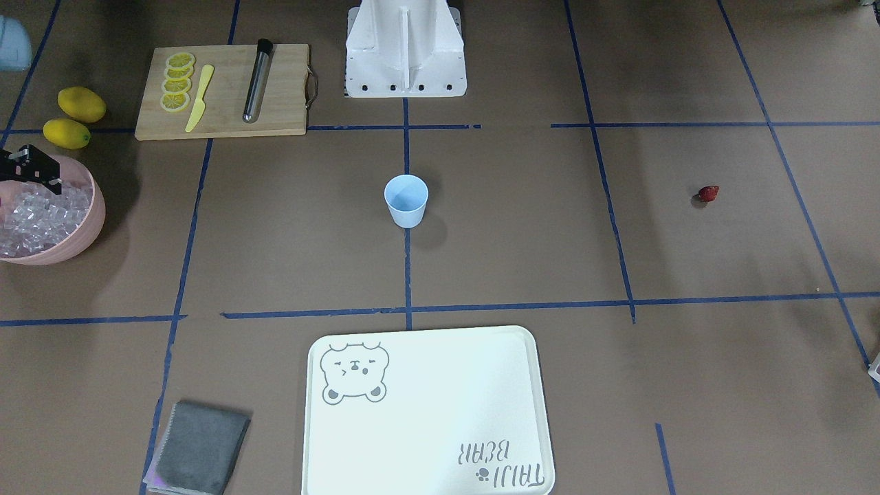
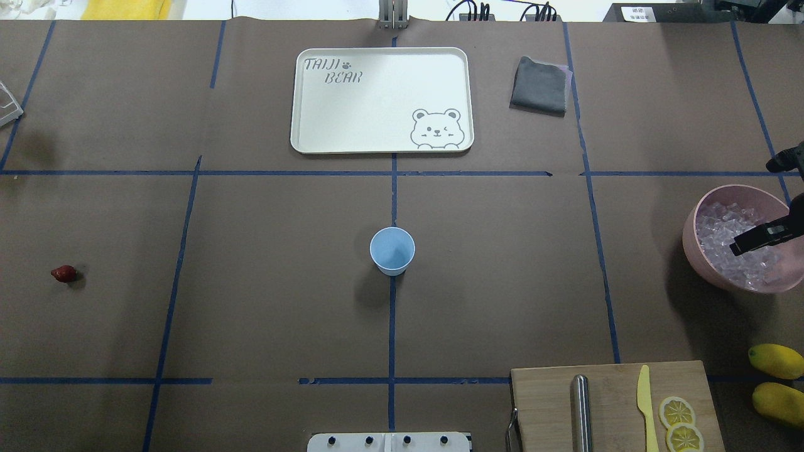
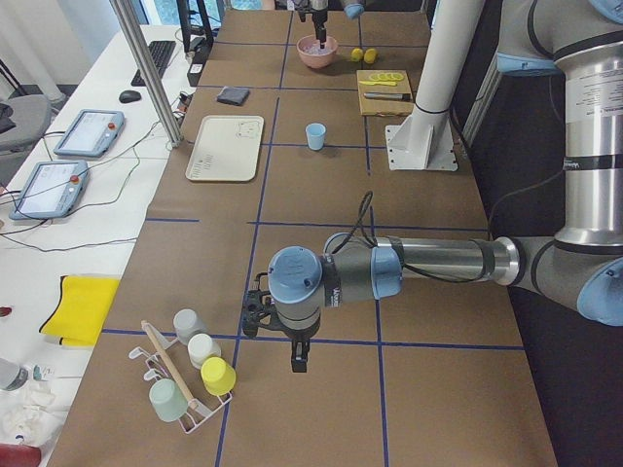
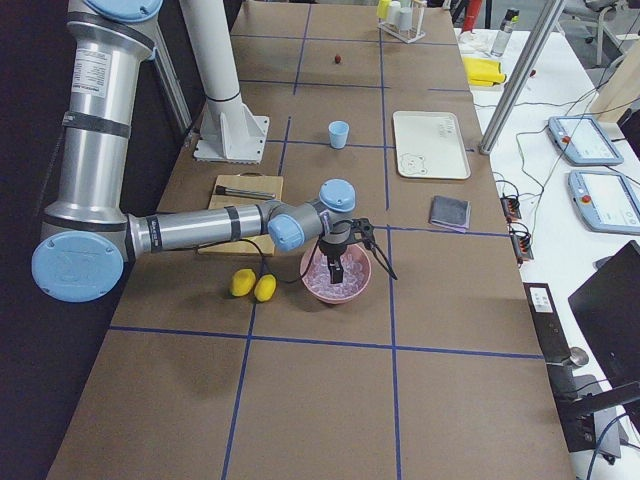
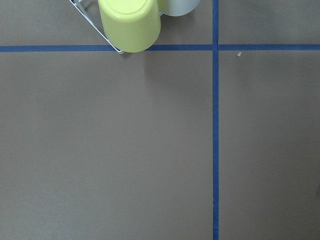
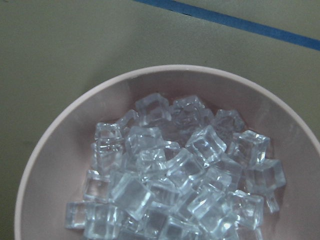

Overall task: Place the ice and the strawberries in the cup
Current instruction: 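Lower the right gripper into the bowl and grasp an ice cube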

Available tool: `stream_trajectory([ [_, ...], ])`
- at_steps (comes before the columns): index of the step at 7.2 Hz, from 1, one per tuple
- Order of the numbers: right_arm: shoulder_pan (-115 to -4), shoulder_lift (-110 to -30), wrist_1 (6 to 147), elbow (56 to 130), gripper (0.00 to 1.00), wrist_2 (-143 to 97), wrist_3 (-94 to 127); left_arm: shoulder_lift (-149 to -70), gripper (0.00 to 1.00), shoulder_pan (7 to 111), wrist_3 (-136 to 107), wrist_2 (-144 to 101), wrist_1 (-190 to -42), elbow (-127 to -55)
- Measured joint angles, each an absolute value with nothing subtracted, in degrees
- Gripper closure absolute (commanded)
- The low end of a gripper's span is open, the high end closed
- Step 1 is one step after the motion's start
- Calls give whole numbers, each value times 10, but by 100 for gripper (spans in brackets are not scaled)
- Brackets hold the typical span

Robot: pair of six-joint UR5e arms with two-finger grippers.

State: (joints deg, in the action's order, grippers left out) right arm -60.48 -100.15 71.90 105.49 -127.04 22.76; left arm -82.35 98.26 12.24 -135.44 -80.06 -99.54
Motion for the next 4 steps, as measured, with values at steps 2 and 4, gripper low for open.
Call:
stream_trajectory([
  [2, -599, -999, 719, 1048, 12, -1263, 228, -824, 0, 983, 122, -1354, -801, -995],
  [4, -596, -996, 719, 1044, 63, -1258, 228, -823, 0, 983, 122, -1354, -801, -995],
])
